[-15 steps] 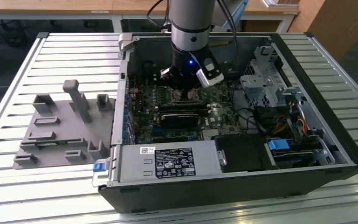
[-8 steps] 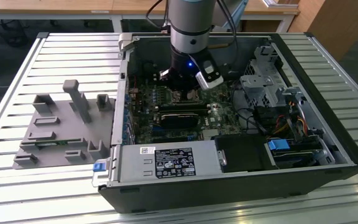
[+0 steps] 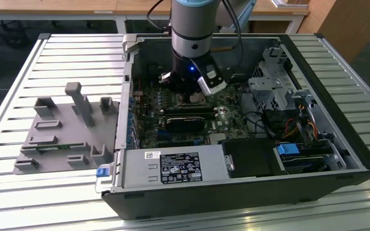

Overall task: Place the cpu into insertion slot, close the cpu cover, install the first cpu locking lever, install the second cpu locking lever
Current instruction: 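Install the second cpu locking lever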

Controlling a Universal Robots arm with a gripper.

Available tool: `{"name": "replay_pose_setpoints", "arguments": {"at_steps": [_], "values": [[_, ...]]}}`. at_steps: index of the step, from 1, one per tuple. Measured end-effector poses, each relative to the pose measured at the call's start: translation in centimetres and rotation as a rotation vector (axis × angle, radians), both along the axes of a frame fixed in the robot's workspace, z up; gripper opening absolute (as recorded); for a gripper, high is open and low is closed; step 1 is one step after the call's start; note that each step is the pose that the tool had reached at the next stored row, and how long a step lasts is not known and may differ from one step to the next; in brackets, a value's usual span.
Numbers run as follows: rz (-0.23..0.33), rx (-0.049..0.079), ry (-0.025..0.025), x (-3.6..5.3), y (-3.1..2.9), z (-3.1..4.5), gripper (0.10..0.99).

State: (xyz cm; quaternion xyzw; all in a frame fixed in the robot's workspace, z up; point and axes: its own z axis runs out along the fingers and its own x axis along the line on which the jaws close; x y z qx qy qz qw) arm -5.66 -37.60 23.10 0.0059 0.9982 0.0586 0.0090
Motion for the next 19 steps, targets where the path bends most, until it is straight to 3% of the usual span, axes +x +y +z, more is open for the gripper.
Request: {"name": "replay_pose_setpoints", "arguments": {"at_steps": [10,15,19], "values": [[-0.010,0.019,0.0001,-0.50,-0.24,-0.85,0.106],[-0.017,0.031,0.0000,-0.53,-0.74,-0.99,0.106],[-0.019,0.051,0.0002,-0.68,-1.07,-1.01,0.106]]}}
